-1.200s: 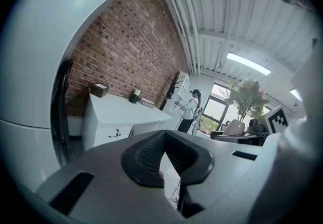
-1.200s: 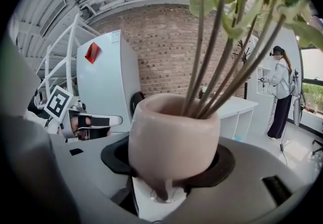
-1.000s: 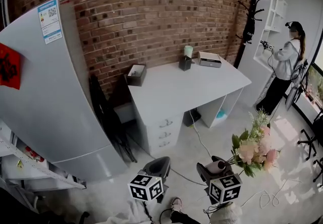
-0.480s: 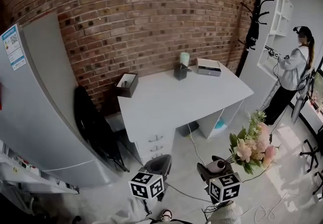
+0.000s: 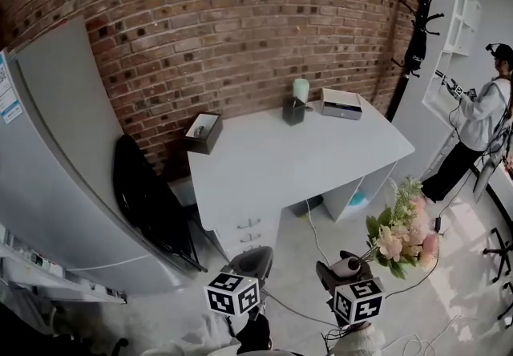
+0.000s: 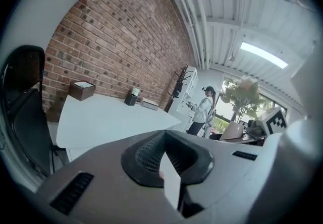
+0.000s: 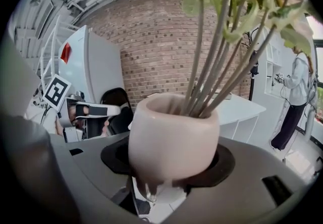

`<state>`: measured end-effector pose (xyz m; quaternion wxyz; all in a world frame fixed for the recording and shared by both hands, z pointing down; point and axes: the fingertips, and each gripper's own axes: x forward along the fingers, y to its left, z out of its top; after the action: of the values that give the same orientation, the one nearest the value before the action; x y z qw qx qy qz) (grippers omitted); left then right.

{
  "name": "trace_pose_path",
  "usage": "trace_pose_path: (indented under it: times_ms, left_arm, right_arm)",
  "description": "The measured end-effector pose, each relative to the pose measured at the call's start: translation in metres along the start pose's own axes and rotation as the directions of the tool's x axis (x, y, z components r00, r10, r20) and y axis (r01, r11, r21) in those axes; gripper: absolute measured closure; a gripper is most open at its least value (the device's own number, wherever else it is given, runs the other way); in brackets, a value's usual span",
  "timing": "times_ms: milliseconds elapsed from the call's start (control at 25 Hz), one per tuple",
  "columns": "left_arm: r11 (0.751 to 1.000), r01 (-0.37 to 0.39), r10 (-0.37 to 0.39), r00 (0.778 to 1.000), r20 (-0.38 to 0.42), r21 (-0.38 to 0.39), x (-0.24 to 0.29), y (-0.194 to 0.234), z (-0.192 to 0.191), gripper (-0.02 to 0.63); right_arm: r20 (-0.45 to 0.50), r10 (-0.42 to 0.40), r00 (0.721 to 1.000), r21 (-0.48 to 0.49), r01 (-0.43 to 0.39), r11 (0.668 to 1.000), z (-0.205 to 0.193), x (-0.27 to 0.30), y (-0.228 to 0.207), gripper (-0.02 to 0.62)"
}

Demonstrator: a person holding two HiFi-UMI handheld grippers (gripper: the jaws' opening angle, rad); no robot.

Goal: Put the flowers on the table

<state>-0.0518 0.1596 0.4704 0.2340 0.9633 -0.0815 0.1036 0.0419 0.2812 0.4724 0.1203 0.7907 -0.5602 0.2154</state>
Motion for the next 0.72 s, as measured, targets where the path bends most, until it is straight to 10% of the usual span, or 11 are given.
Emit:
trace_pose_path:
  times_ms: [720]
  left_arm:
    - [0.999,0.007,-0.009,0.999,0.038,0.042,0.147,0.078,0.092,0.6]
  right_arm:
    - [0.006,-0.007,1.0,-0.06,0.007,0.998,0.091,0.144,-0.085,0.345]
